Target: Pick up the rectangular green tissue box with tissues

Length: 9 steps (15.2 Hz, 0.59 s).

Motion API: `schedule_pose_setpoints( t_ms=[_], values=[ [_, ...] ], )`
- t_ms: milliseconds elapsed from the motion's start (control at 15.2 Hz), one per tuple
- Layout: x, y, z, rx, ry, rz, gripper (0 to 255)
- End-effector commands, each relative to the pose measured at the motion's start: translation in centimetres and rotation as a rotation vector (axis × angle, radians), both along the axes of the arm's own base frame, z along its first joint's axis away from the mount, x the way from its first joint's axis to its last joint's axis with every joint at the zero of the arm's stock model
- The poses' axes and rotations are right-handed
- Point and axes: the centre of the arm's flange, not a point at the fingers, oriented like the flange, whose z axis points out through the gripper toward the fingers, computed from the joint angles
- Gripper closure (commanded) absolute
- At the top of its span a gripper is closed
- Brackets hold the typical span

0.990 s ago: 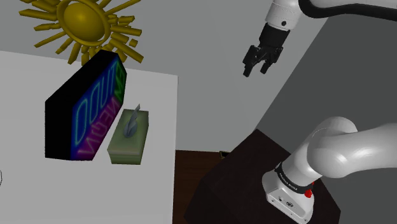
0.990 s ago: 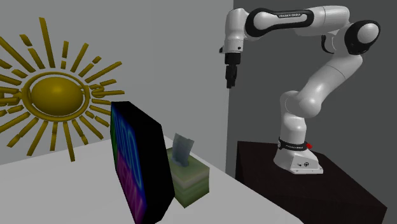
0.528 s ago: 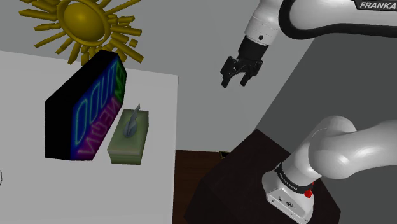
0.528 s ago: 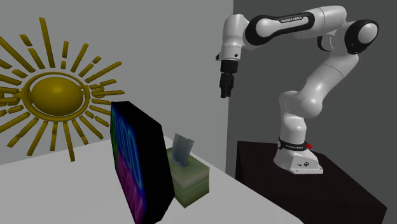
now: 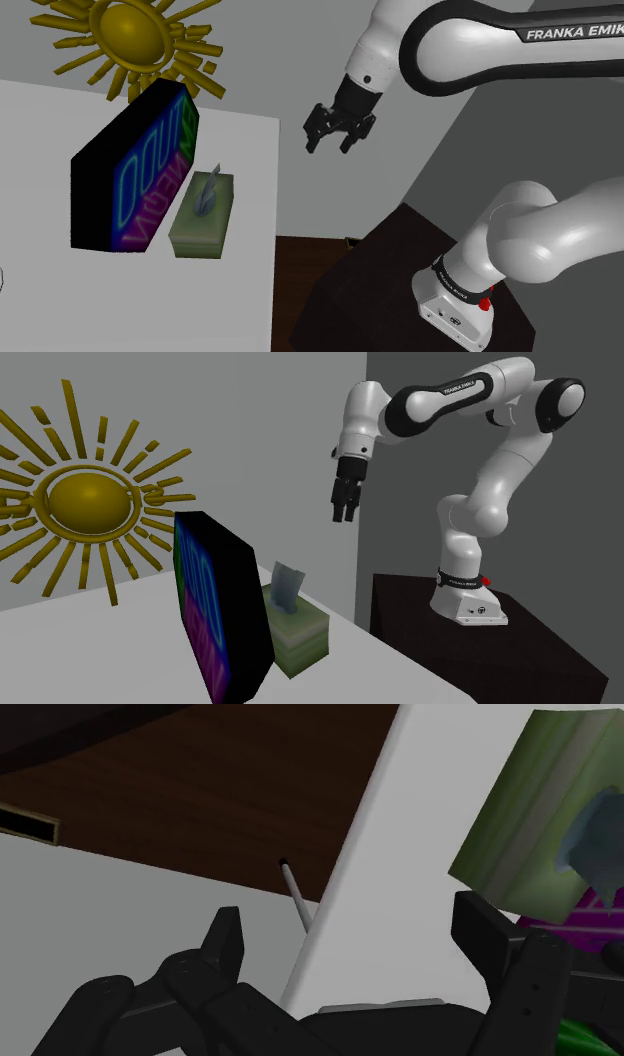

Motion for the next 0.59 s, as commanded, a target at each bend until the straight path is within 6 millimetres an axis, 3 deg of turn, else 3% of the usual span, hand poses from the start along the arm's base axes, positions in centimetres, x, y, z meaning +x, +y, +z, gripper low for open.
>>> schedule_pose_setpoints(
  t_ms=[0,528],
  values=[
    [0.6,2.1,-1.0,0.024,-0.016,-0.012,0],
    [3.4,10.6,-3.5,0.113,-0.077,-0.053,0]
  ],
)
